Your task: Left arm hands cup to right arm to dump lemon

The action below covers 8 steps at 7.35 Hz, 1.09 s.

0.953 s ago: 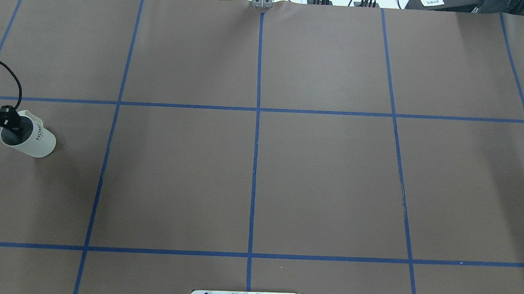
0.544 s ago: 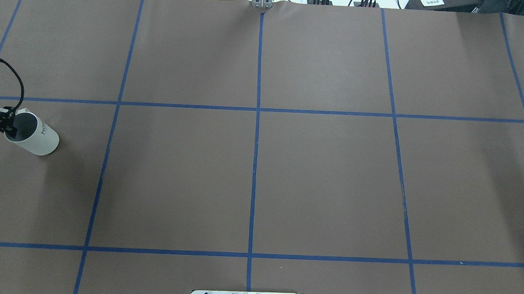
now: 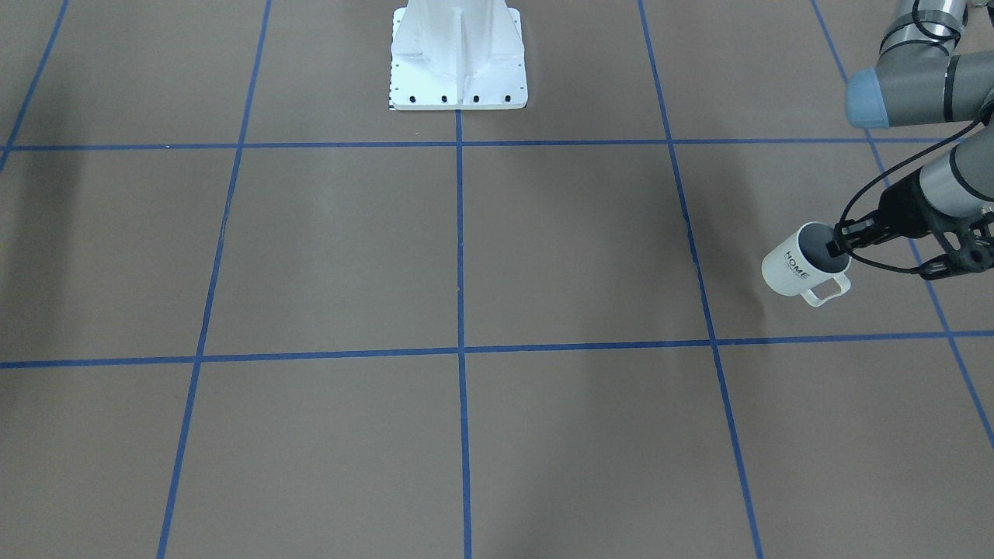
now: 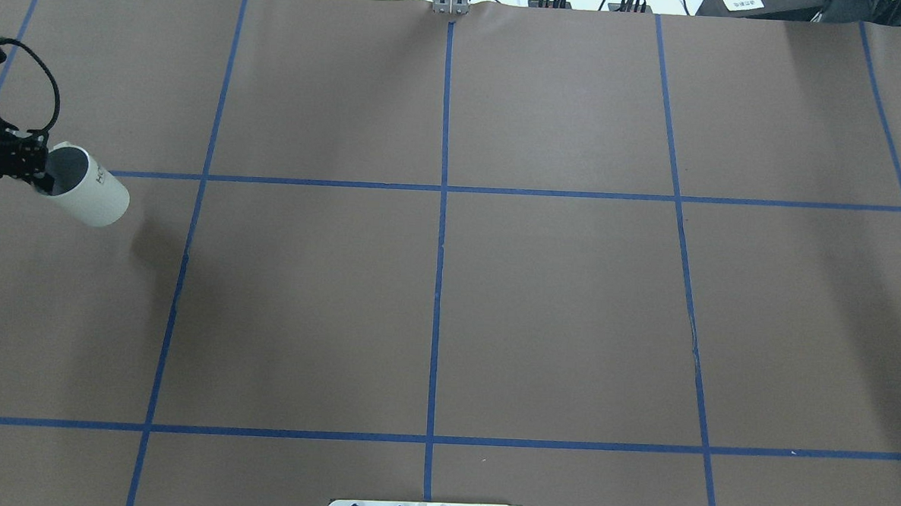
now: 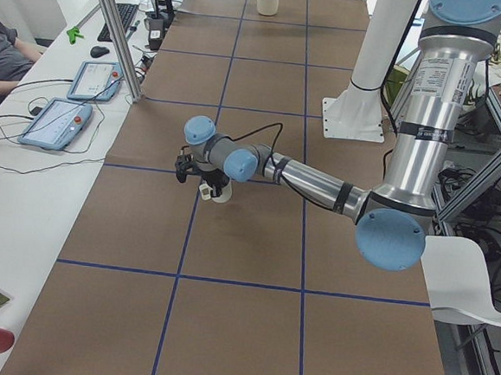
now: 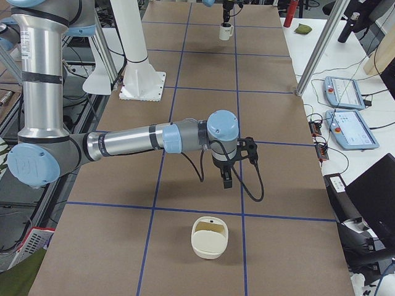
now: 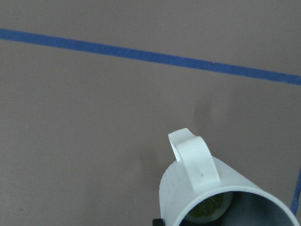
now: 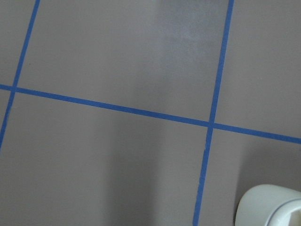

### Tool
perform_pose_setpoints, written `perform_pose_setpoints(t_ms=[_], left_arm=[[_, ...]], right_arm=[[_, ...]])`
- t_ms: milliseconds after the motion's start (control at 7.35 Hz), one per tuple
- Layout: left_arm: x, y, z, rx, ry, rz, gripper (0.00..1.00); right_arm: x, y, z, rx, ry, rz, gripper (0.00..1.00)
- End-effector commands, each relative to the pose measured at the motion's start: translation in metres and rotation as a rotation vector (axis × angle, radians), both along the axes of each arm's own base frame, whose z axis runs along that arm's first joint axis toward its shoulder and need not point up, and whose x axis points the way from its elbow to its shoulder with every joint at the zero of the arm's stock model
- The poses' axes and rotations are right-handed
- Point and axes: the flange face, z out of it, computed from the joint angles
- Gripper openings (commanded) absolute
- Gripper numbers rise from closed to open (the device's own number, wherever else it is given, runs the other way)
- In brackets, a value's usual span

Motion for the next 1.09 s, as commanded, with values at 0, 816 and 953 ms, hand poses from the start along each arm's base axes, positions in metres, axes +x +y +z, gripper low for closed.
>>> perform_pose_setpoints(t_ms=[0, 816, 953], left_arm=[[0.007, -0.062, -0.129, -0.069, -0.034, -0.03, 0.0], [0.122, -0.106, -0.311, -0.256, -0.023, -0.131, 0.0], [0.142, -0.112, -0.326, -0.279, -0.022, -0.139, 0.0]], right_arm=[[-0.019, -0.018, -0.029, 0.049, -0.004, -0.006, 1.0], [-0.239, -0.077, -0.186, 0.251, -0.035, 0.007, 0.99], [-0.253, -0.072, -0.202, 0.361, -0.077, 0.024, 0.99]])
